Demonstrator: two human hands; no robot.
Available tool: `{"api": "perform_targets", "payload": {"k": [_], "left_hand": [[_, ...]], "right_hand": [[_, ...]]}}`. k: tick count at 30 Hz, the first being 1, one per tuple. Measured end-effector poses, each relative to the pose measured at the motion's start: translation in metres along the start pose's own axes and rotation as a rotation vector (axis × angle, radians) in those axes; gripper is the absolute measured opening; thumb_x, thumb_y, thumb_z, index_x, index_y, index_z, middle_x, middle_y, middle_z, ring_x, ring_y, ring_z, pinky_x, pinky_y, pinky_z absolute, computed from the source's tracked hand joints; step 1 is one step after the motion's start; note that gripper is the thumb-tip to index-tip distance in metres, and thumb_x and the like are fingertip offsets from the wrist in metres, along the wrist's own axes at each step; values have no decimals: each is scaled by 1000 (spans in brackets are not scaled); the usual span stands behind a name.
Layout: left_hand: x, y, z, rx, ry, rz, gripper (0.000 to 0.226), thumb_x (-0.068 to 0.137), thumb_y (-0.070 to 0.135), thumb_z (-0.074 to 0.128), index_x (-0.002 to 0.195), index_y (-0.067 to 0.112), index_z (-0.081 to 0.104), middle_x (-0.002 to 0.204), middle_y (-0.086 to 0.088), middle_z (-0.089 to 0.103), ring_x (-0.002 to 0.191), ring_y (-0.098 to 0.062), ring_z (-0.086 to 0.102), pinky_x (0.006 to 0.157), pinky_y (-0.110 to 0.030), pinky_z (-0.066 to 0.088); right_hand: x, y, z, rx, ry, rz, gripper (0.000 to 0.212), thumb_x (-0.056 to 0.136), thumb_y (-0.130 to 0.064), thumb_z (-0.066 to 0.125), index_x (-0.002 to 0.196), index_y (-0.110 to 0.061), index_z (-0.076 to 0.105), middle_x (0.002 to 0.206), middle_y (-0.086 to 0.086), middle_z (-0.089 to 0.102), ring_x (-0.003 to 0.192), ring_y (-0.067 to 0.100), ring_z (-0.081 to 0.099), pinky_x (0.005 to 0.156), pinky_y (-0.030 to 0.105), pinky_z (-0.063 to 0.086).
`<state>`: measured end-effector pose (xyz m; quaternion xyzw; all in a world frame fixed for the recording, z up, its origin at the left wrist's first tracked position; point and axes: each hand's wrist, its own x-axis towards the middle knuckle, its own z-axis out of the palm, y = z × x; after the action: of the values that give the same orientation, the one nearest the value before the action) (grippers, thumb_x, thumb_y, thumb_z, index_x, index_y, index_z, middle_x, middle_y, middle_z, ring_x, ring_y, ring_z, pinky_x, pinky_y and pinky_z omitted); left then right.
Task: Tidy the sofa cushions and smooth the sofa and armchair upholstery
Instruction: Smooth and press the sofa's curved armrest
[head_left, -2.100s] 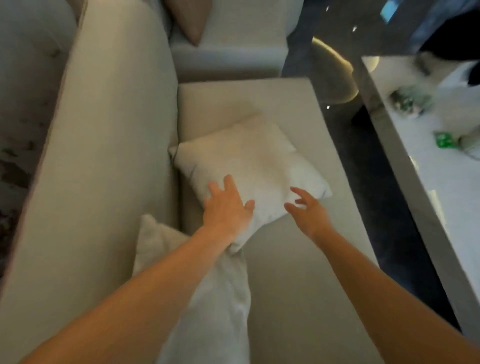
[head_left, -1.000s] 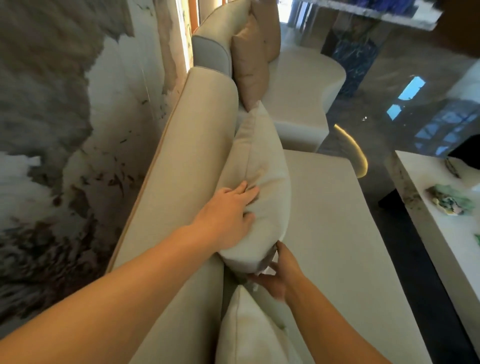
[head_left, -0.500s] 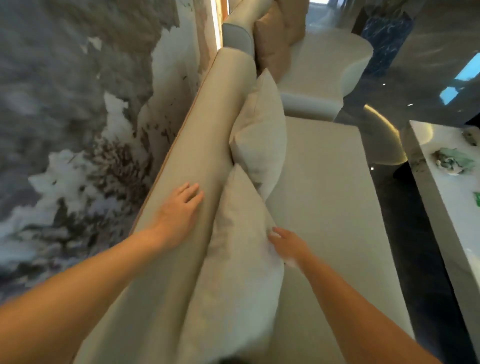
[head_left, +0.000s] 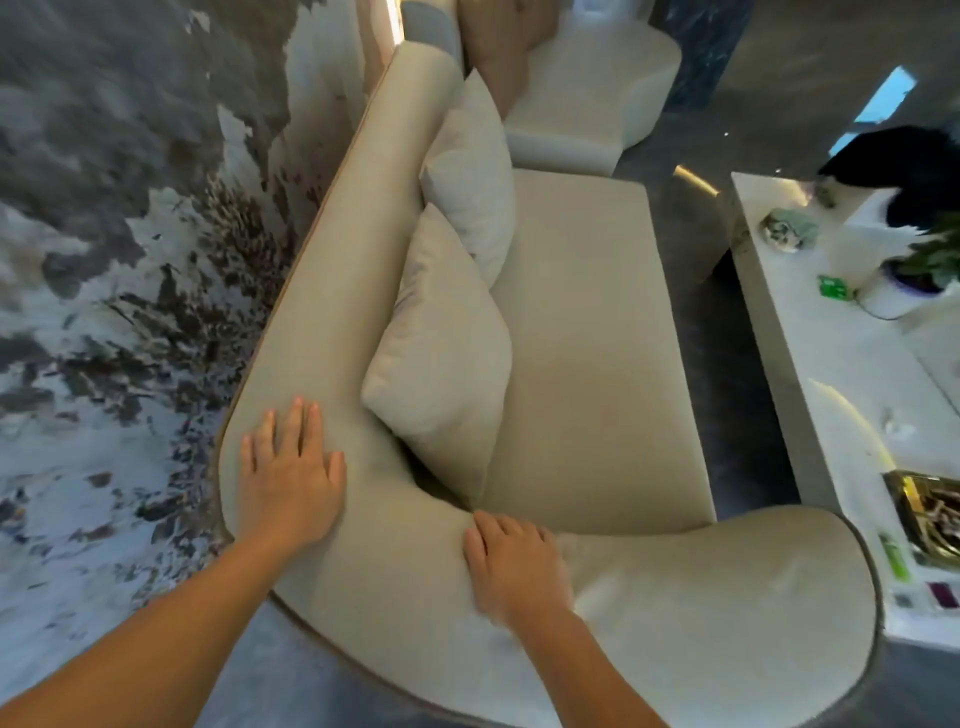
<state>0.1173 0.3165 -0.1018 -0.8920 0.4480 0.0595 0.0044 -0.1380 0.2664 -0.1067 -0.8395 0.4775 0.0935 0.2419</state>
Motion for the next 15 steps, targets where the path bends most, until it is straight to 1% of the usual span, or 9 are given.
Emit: {"api": "perform_targets", "payload": {"k": [2, 4, 6, 7, 8, 10, 12, 14, 15], "left_hand": [[-10, 2, 8, -13, -17, -55, 70, 95, 51, 29, 155, 20, 9, 165, -4, 10, 149, -34, 2, 120, -57, 8], [-28, 10, 15, -49, 25, -126, 72, 93, 57, 23, 155, 25, 6, 166, 0, 6, 149, -33, -3, 119, -59, 5], [-41, 18, 19, -77, 58, -182, 74, 90, 62, 19, 154, 28, 8, 166, 2, 7, 149, -35, -2, 116, -62, 5], [-43, 20, 21, -80, 63, -201, 74, 89, 64, 17, 154, 29, 8, 166, 3, 7, 149, -35, -1, 115, -63, 6], [-42, 22, 21, -80, 77, -211, 75, 89, 65, 14, 154, 29, 9, 166, 4, 7, 149, -35, -1, 115, -64, 7], [-41, 25, 25, -81, 112, -224, 76, 87, 66, 11, 154, 30, 10, 165, 4, 9, 149, -35, 1, 115, -64, 8], [-37, 25, 30, -78, 153, -225, 76, 87, 67, 12, 154, 30, 13, 165, 5, 12, 149, -35, 3, 115, -64, 9], [-37, 25, 30, -81, 151, -240, 74, 89, 65, 20, 154, 30, 18, 164, 4, 15, 149, -34, 5, 115, -63, 10], [-37, 25, 30, -79, 149, -252, 73, 89, 64, 23, 153, 31, 20, 164, 5, 16, 149, -34, 5, 115, -62, 11]], "right_hand": [[-14, -4, 6, -47, 19, 34, 64, 98, -57, 9, 147, -26, 37, 147, 1, 49, 133, 29, 42, 115, 47, 24], [-20, -11, 8, -52, 17, 89, 75, 92, -66, 4, 151, -28, 30, 153, 2, 43, 140, 31, 34, 118, 51, 16], [-20, -20, 10, -80, 37, 171, 80, 88, -69, 1, 151, -29, 30, 152, 4, 43, 141, 33, 31, 118, 55, 11], [-20, -23, 12, -102, 66, 203, 81, 87, -69, 0, 149, -29, 35, 148, 5, 47, 139, 34, 34, 116, 57, 11], [-20, -25, 15, -121, 111, 219, 79, 87, -68, 2, 143, -29, 43, 141, 5, 53, 133, 34, 40, 113, 58, 15], [-21, -26, 21, -136, 236, 208, 69, 87, -68, 11, 119, -30, 59, 121, 4, 65, 117, 33, 52, 105, 57, 24], [-17, -27, 23, -102, 326, 203, 60, 86, -67, 21, 102, -29, 65, 105, 4, 70, 105, 32, 58, 101, 57, 29], [-15, -28, 27, -87, 308, 225, 53, 84, -65, 34, 94, -26, 69, 94, 6, 71, 96, 33, 62, 97, 58, 35], [-12, -28, 27, -69, 332, 222, 48, 80, -62, 44, 88, -24, 71, 86, 8, 71, 89, 34, 64, 92, 57, 40]]}}
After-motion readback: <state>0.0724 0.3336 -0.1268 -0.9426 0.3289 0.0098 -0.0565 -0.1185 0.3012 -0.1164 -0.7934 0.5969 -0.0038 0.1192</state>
